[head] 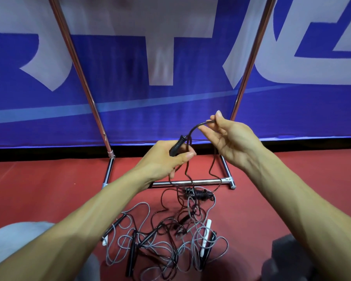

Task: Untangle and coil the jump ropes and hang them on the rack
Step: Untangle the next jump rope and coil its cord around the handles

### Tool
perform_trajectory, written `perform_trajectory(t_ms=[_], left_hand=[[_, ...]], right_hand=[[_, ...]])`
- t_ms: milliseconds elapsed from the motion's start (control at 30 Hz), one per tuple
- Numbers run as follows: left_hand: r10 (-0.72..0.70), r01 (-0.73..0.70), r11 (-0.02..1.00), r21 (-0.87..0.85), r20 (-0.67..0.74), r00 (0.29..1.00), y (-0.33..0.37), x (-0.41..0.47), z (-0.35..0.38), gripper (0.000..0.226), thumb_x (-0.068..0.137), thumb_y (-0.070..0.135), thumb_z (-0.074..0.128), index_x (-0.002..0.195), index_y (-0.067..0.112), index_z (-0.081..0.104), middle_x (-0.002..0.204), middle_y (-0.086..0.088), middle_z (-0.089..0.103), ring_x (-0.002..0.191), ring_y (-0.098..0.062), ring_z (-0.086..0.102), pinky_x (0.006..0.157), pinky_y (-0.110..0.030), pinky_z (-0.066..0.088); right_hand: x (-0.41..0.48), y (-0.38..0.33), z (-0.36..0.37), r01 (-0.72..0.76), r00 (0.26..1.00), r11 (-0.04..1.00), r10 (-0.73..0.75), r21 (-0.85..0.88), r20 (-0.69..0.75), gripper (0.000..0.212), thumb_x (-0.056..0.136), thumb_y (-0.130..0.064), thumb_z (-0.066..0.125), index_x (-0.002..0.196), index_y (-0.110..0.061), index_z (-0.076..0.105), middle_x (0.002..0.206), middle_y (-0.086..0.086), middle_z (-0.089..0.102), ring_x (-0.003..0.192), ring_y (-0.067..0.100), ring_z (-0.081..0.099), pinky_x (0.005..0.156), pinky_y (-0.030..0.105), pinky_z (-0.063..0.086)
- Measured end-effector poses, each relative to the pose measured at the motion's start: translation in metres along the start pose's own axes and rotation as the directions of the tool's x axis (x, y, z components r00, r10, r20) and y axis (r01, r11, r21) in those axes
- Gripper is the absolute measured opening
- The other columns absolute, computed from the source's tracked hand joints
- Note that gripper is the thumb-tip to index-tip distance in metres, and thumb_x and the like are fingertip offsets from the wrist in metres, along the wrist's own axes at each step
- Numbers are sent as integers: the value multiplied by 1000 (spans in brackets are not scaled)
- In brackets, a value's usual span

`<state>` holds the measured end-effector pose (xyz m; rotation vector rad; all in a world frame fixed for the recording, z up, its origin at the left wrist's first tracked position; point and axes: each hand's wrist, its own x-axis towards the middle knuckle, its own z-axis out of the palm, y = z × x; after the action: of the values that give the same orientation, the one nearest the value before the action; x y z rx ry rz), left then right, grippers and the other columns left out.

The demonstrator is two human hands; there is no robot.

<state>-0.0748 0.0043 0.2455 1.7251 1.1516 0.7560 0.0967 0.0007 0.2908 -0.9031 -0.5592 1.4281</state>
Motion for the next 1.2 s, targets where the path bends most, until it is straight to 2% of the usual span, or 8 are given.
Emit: perform_trajectory(t_ms=[167,267,433,500,733,1000,1133,1200], left_hand=[[60,-30,982,188,-155,986,-7,7,-2,15,92,28,66,80,32,74,74,-4,62,67,-13,54,58,-17,36],[66,-32,990,140,-241,968,-6,7,-7,13,90,27,67,82,34,73,108,-8,55,96,-6,54,77,-19,39],[43,-55,998,-42,-236,971,8,1,-10,19,93,26,64,78,33,74,125,5,49,113,7,47,91,-16,34],[70,-97,990,-105,-237,969,14,-1,-12,25,93,25,63,73,33,74,120,8,54,106,15,49,90,-16,36],[66,-165,940,-298,-316,947,15,-4,-22,22,96,25,60,80,24,75,118,0,63,108,-12,63,92,-33,55],[-13,-103,973,-208,-495,869,8,5,-31,29,97,52,45,81,29,54,132,6,42,130,-22,47,61,-25,60],[-38,-86,980,-179,-593,804,10,0,-28,27,100,41,45,93,18,58,109,2,35,74,-10,66,61,-27,60],[-80,-43,967,-252,-456,886,10,1,-25,25,101,34,48,86,16,57,95,-2,51,67,-17,67,64,-32,60]], right_hand=[[2,3,-4,-68,995,997,70,-33,70,33,102,-16,39,92,7,61,81,19,68,74,32,72,65,33,60],[2,10,-6,-60,991,956,92,-289,98,29,92,0,36,104,3,62,96,18,68,80,31,71,67,33,60],[-1,36,-2,70,964,673,143,-736,223,21,89,10,46,101,-2,59,91,14,60,77,21,57,67,26,52],[-1,49,-5,215,924,433,200,-876,325,19,87,6,55,104,-2,62,93,7,60,81,15,55,75,26,49],[4,80,-13,461,840,51,296,-886,454,7,94,-20,58,87,-20,60,81,-7,64,66,1,54,73,27,48],[2,40,-2,264,931,600,45,-755,362,16,100,-3,40,93,-7,54,69,7,56,51,18,55,54,37,58],[-1,24,0,178,951,806,5,-564,308,15,100,-5,42,90,-9,52,68,7,55,47,15,59,48,31,57],[-1,19,1,136,959,891,-9,-433,283,13,98,-7,46,88,-9,54,68,5,58,46,13,59,47,28,55]])
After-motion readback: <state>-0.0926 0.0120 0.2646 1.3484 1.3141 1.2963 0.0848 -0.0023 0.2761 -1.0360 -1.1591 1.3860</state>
